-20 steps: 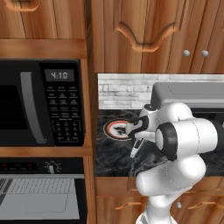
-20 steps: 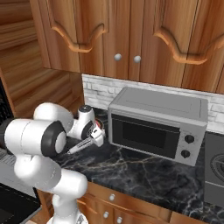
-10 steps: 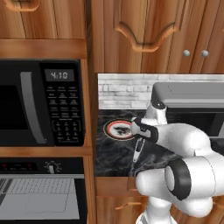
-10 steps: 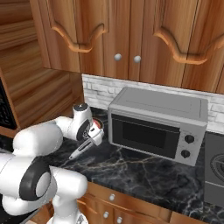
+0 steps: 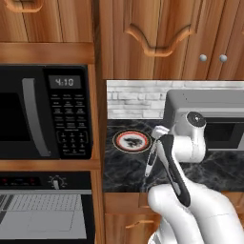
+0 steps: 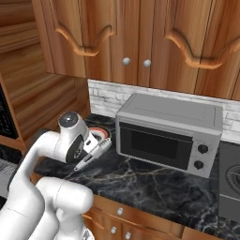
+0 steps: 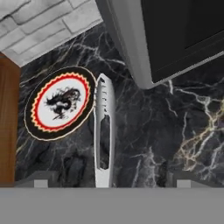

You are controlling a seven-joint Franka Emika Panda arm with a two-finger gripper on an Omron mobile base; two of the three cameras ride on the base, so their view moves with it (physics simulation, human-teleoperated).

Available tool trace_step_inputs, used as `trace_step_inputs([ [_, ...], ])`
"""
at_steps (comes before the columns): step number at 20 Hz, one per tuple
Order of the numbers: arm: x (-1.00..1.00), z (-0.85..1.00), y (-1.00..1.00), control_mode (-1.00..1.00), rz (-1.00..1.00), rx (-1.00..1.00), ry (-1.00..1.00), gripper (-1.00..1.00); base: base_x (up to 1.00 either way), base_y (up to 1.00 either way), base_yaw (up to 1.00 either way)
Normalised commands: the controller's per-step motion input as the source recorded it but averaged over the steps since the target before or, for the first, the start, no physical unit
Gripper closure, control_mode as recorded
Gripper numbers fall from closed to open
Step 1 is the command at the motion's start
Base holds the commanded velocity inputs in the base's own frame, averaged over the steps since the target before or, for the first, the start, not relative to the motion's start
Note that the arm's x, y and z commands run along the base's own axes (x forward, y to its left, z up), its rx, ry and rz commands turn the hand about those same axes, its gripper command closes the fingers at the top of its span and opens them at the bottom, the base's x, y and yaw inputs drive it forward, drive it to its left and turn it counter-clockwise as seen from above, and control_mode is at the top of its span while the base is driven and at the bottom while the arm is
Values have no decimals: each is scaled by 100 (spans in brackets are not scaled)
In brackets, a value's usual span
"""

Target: Pick up the tongs from the counter and place them near the plate next to the oven.

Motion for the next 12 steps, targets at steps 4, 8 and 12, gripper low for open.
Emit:
trace_step_inputs([
  [4, -78, 46, -23, -100, 0, 0, -18, -100, 0, 0, 0],
  [8, -51, 49, -39, -100, 0, 2, -12, -100, 0, 0, 0],
  [12, -39, 34, -39, -100, 0, 3, -5, -100, 0, 0, 0],
])
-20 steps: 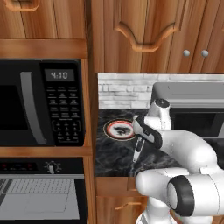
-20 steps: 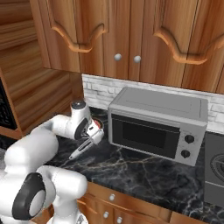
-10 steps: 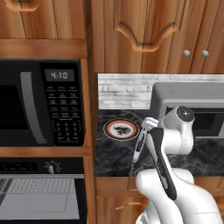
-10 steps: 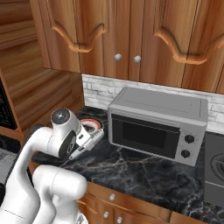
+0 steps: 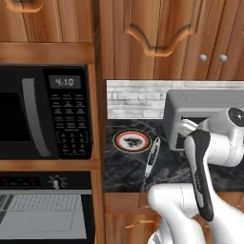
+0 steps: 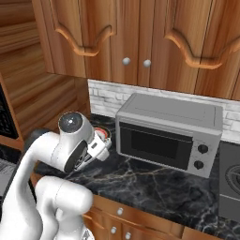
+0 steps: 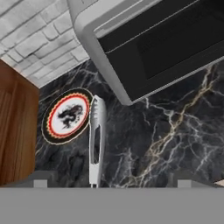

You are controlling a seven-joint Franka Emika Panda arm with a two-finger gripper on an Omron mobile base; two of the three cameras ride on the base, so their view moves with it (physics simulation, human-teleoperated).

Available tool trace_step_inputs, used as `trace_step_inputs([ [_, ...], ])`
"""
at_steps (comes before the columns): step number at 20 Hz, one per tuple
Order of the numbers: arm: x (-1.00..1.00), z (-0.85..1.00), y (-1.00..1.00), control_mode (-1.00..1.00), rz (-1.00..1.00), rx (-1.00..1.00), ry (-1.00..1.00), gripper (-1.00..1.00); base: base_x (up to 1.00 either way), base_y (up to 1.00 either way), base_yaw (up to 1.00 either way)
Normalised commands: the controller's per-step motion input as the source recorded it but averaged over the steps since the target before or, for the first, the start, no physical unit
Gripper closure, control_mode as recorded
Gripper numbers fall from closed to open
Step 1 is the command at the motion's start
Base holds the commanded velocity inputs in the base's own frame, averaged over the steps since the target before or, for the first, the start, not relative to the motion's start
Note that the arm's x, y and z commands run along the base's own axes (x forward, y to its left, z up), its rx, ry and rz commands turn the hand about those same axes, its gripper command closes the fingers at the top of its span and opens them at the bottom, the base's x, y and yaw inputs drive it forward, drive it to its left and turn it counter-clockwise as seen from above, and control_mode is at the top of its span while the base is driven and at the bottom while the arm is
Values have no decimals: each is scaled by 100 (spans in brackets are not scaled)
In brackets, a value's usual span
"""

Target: Pick up the tongs from the counter and place them near the plate next to the oven.

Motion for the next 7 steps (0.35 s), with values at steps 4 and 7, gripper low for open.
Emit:
trace_step_inputs([
  [4, -48, 10, -34, -100, 0, 0, -4, -100, 0, 0, 0],
  [7, -60, 1, -44, -100, 0, 0, -6, -100, 0, 0, 0],
])
